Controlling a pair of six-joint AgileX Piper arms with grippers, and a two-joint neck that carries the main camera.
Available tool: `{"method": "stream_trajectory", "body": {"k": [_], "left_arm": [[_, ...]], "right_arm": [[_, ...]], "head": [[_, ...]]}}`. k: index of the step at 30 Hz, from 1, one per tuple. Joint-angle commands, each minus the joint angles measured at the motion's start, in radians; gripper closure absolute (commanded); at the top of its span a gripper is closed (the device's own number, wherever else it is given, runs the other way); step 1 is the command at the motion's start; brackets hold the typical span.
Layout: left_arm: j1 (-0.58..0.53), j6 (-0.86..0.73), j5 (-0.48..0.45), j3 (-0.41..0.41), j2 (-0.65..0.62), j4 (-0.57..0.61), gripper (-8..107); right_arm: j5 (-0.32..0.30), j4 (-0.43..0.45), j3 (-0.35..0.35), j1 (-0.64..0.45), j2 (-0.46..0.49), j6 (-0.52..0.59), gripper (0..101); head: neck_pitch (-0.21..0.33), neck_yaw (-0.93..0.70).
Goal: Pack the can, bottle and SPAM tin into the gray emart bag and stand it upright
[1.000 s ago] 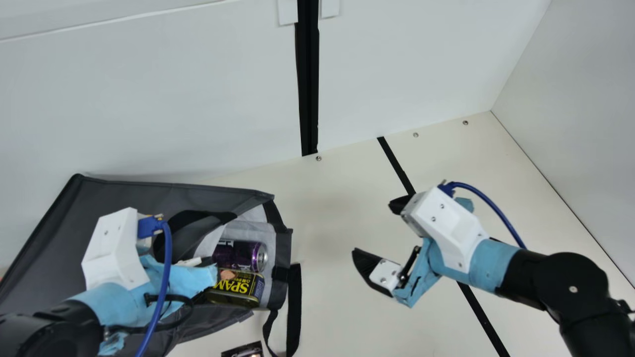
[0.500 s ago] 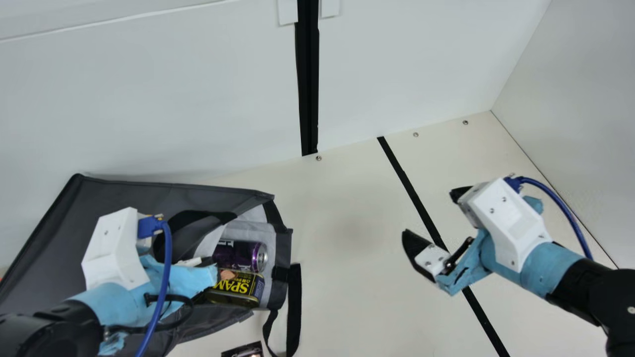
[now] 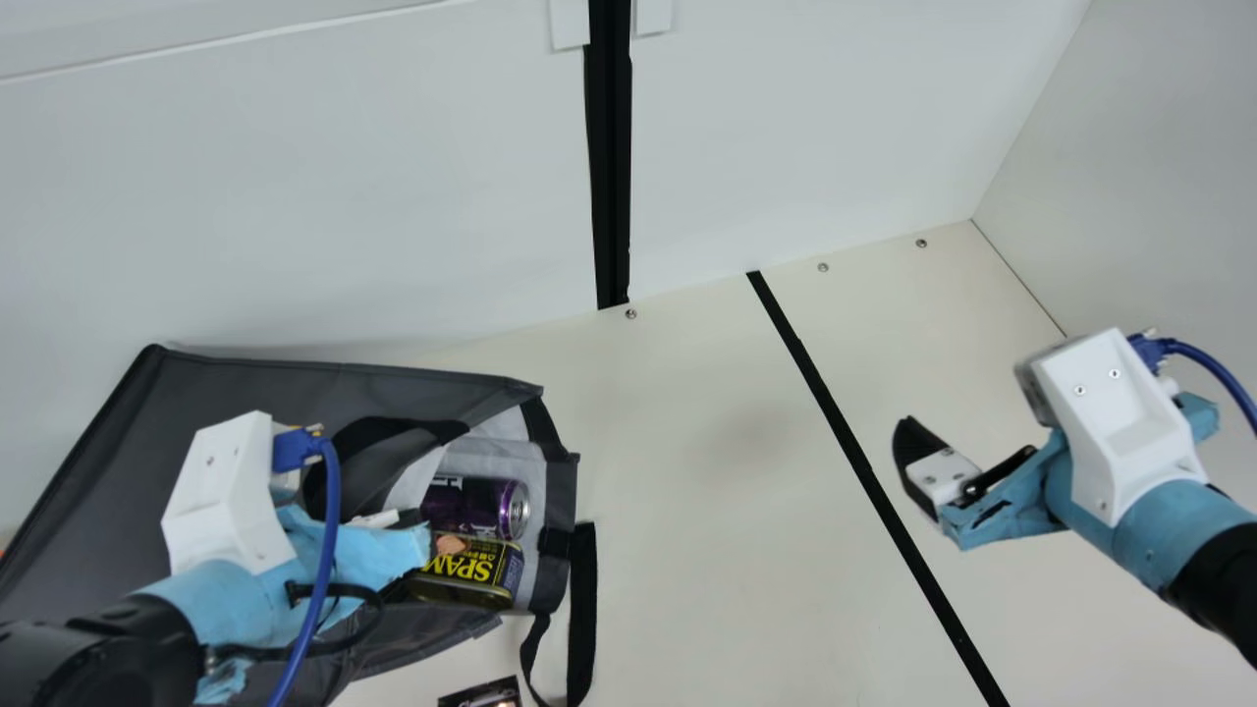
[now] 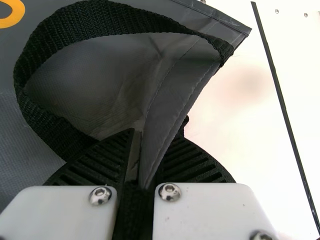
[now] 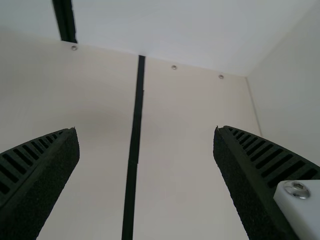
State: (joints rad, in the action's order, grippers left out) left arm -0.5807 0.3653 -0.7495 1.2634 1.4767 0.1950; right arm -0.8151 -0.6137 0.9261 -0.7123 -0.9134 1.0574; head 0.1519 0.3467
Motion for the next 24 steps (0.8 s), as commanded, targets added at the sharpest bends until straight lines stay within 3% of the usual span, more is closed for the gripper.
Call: {"method": "stream_trajectory", "body": {"k": [1, 11, 24], "left_arm": [[0.0, 0.0, 0.0, 0.0, 0.0, 0.0, 107], [0.0, 0.0, 0.0, 0.0, 0.0, 0.0, 107], [0.0, 0.0, 0.0, 0.0, 0.0, 0.0, 107]], "right_arm": [[0.011, 0.065, 0.011, -0.005, 0.002, -0.091, 6], [0.008, 0.287, 0.085, -0.006, 0.006, -0.377, 6], [-0.107, 0.518, 0.217, 0.068, -0.016, -0.701, 6]], "head": [[0.023, 0.002], [0.023, 0.002], [0.023, 0.002]]}}
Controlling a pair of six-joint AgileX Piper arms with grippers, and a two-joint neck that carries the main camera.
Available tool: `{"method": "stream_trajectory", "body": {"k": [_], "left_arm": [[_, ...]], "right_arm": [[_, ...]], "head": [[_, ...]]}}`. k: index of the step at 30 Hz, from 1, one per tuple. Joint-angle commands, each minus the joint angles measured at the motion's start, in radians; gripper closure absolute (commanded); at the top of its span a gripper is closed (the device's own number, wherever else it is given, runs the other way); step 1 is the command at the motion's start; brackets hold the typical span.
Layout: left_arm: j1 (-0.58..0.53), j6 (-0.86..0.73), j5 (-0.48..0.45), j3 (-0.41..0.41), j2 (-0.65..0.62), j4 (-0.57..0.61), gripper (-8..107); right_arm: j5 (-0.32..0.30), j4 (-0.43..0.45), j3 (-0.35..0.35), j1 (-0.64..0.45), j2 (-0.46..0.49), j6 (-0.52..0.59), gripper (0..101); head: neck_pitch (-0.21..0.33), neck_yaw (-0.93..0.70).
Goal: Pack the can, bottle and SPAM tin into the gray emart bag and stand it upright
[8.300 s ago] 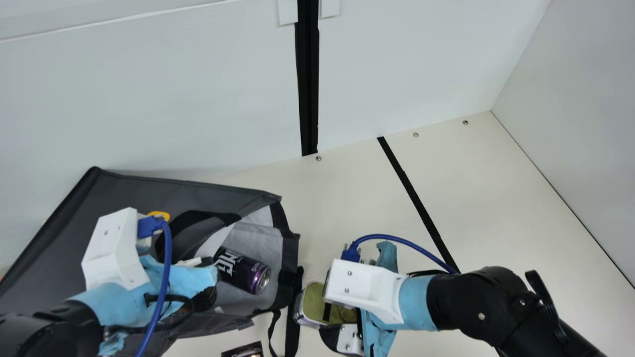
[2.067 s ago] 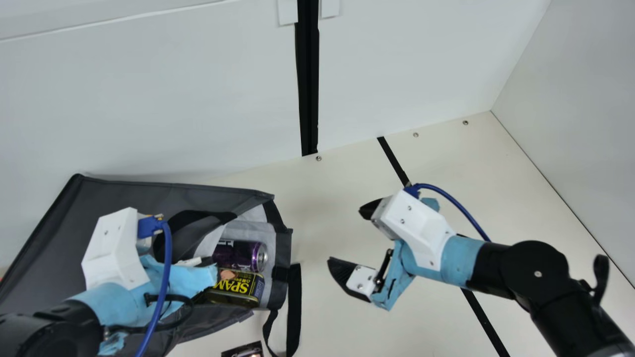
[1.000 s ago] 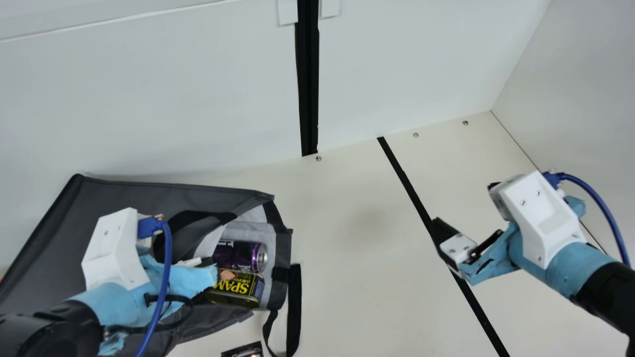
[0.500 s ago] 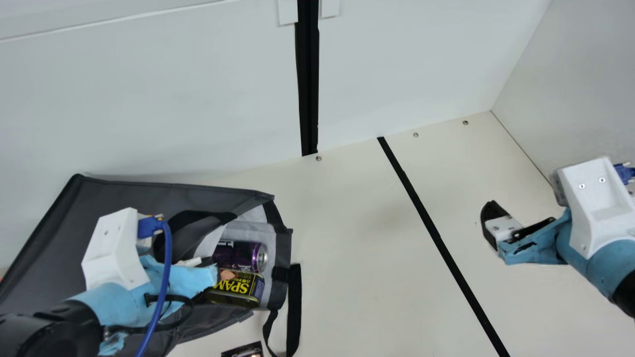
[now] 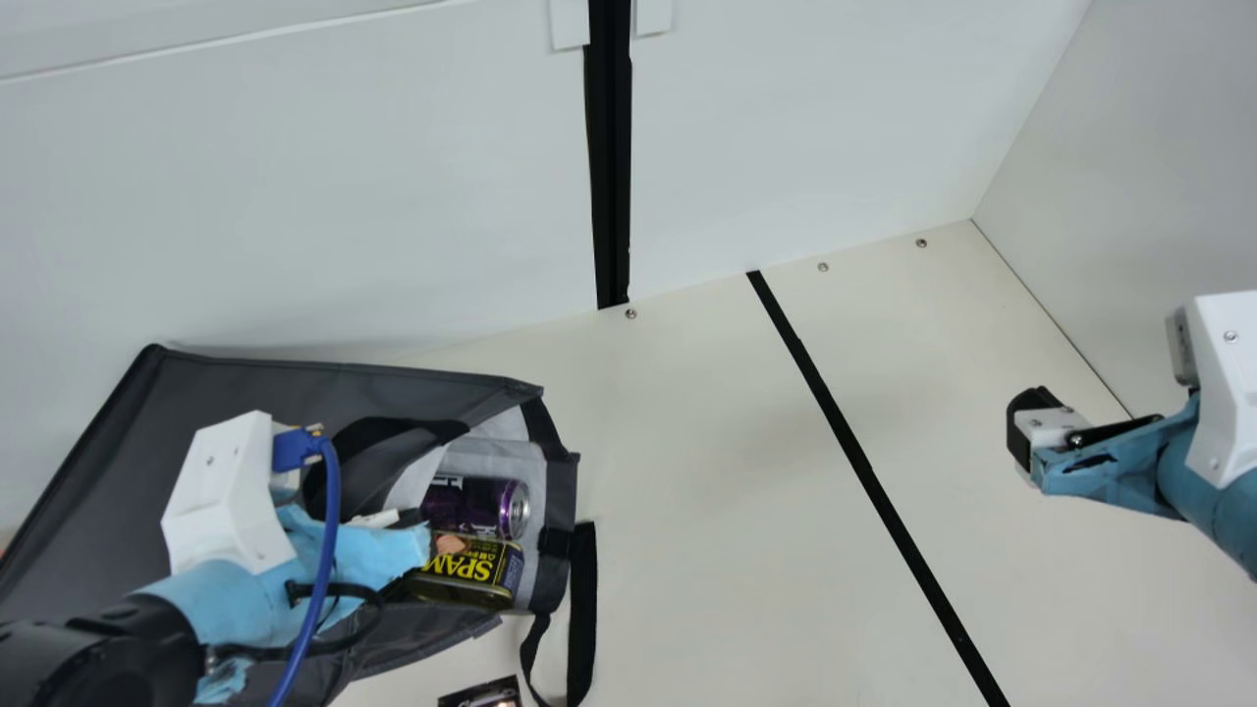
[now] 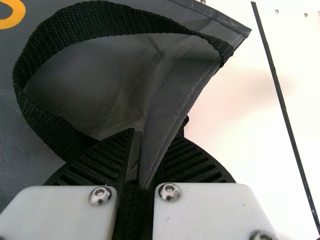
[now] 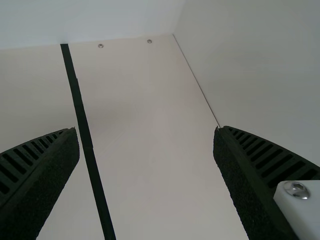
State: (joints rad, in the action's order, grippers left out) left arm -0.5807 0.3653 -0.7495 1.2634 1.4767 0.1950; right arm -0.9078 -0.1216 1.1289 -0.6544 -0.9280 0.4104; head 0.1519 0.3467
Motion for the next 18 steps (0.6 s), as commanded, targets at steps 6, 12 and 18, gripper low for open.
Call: {"method": "stream_trajectory", "body": {"k": [6, 12, 18], "left_arm": [[0.0, 0.0, 0.0, 0.0, 0.0, 0.0, 107], [0.0, 0.0, 0.0, 0.0, 0.0, 0.0, 107], [0.0, 0.0, 0.0, 0.0, 0.0, 0.0, 107]], "right_arm": [[-0.082, 0.097, 0.088, 0.068, -0.02, -0.167, 6], [-0.145, 0.151, 0.169, 0.124, -0.034, -0.253, 6], [-0.191, 0.182, 0.237, 0.156, -0.048, -0.307, 6]], "head": [[0.023, 0.002], [0.023, 0.002], [0.023, 0.002]]}}
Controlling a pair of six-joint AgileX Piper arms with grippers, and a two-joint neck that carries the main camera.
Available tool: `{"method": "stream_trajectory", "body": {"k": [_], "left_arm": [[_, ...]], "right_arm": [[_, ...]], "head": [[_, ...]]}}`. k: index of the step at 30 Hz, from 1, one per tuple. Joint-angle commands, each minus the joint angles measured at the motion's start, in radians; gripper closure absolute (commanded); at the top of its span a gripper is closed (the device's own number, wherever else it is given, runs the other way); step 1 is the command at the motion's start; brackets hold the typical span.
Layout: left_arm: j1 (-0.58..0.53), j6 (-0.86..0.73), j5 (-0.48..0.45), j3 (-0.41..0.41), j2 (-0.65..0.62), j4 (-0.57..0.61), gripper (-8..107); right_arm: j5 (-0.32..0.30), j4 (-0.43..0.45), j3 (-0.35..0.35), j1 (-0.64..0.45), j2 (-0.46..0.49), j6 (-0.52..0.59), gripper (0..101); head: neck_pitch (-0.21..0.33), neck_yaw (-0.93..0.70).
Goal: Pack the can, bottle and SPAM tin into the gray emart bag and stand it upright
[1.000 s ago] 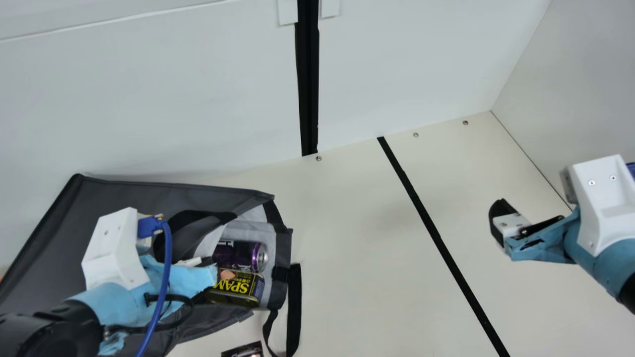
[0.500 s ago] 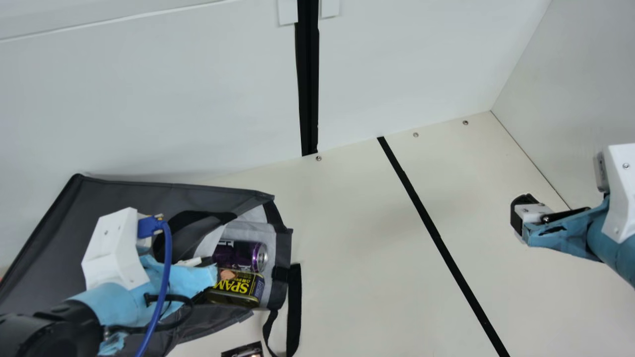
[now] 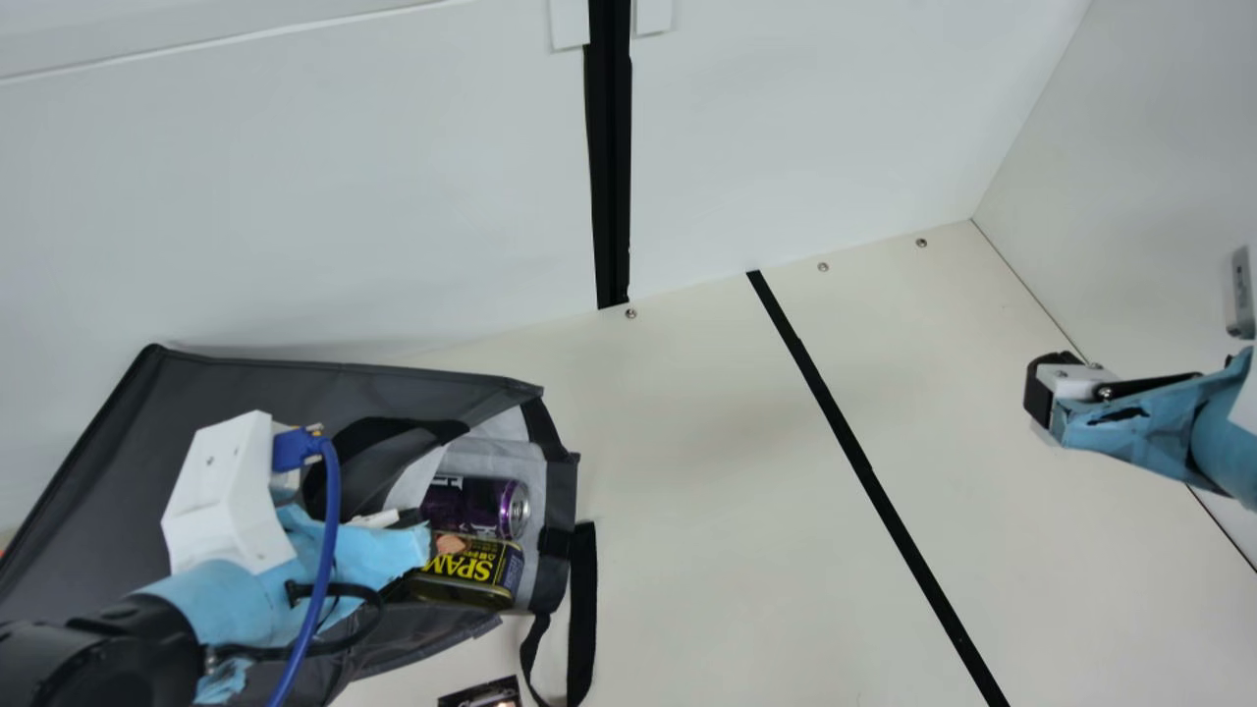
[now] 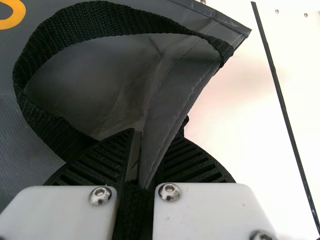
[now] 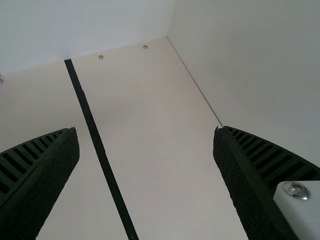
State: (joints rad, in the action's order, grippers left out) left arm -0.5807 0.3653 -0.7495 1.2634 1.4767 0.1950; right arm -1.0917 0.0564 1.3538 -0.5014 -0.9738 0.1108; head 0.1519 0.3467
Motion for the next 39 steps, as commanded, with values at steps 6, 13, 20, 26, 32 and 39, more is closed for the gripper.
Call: {"method": "stream_trajectory", "body": {"k": [6, 13, 20, 26, 32, 39], "left_arm": [[0.0, 0.0, 0.0, 0.0, 0.0, 0.0, 107], [0.0, 0.0, 0.0, 0.0, 0.0, 0.0, 107], [0.0, 0.0, 0.0, 0.0, 0.0, 0.0, 107], [0.0, 0.0, 0.0, 0.0, 0.0, 0.0, 107], [0.0, 0.0, 0.0, 0.0, 0.0, 0.0, 107], [0.0, 0.0, 0.0, 0.0, 0.0, 0.0, 107]], "right_arm": [[-0.04, 0.009, 0.049, 0.009, -0.008, -0.034, 6], [-0.062, -0.003, 0.069, -0.003, -0.008, -0.042, 6], [-0.071, -0.027, 0.084, -0.027, -0.015, -0.027, 6], [-0.071, -0.05, 0.09, -0.048, -0.021, -0.008, 6], [-0.053, -0.073, 0.081, -0.055, -0.026, 0.027, 6], [-0.001, -0.091, 0.039, -0.038, -0.021, 0.115, 6]], "head": [[0.023, 0.002], [0.023, 0.002], [0.023, 0.002], [0.023, 0.002], [0.023, 0.002], [0.023, 0.002]]}}
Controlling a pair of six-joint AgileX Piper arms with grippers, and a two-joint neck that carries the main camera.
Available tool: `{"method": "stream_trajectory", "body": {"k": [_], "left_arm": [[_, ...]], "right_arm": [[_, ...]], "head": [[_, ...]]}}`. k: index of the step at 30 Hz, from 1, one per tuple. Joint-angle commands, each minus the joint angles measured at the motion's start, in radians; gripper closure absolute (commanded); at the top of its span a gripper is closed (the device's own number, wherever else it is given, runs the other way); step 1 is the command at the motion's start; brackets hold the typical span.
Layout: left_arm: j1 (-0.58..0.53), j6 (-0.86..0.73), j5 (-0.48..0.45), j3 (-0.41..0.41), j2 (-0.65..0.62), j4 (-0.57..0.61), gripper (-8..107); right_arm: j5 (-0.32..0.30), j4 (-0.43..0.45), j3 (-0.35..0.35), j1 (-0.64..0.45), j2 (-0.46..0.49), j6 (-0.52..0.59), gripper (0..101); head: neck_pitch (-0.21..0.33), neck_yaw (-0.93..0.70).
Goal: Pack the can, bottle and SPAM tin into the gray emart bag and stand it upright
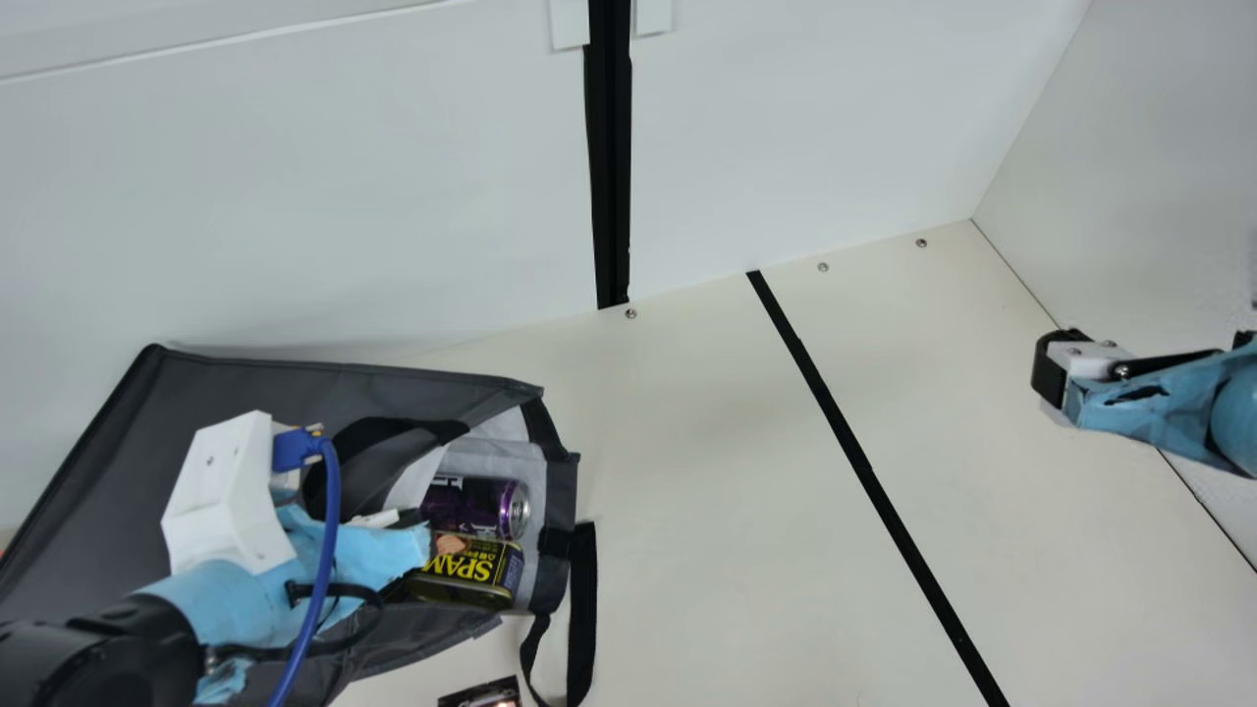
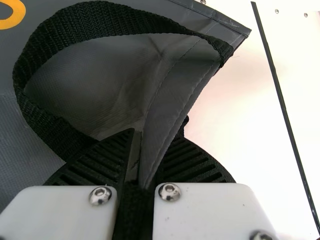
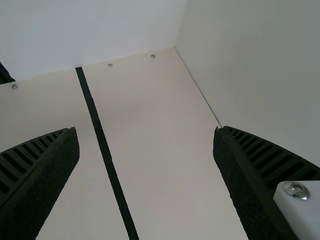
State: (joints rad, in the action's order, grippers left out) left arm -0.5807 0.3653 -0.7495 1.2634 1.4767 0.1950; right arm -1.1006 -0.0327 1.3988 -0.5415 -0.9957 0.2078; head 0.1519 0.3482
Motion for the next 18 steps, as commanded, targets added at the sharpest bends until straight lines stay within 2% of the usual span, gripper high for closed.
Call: {"method": "stream_trajectory", "body": {"k": [1, 18], "left_arm": [[0.0, 0.0, 0.0, 0.0, 0.0, 0.0, 107], [0.0, 0.0, 0.0, 0.0, 0.0, 0.0, 107]], "right_arm": [[0.014, -0.006, -0.013, 0.003, 0.002, 0.031, 6], [0.127, -0.084, -0.177, 0.017, -0.009, 0.248, 6]], "head": [[0.023, 0.001], [0.023, 0.001]]}}
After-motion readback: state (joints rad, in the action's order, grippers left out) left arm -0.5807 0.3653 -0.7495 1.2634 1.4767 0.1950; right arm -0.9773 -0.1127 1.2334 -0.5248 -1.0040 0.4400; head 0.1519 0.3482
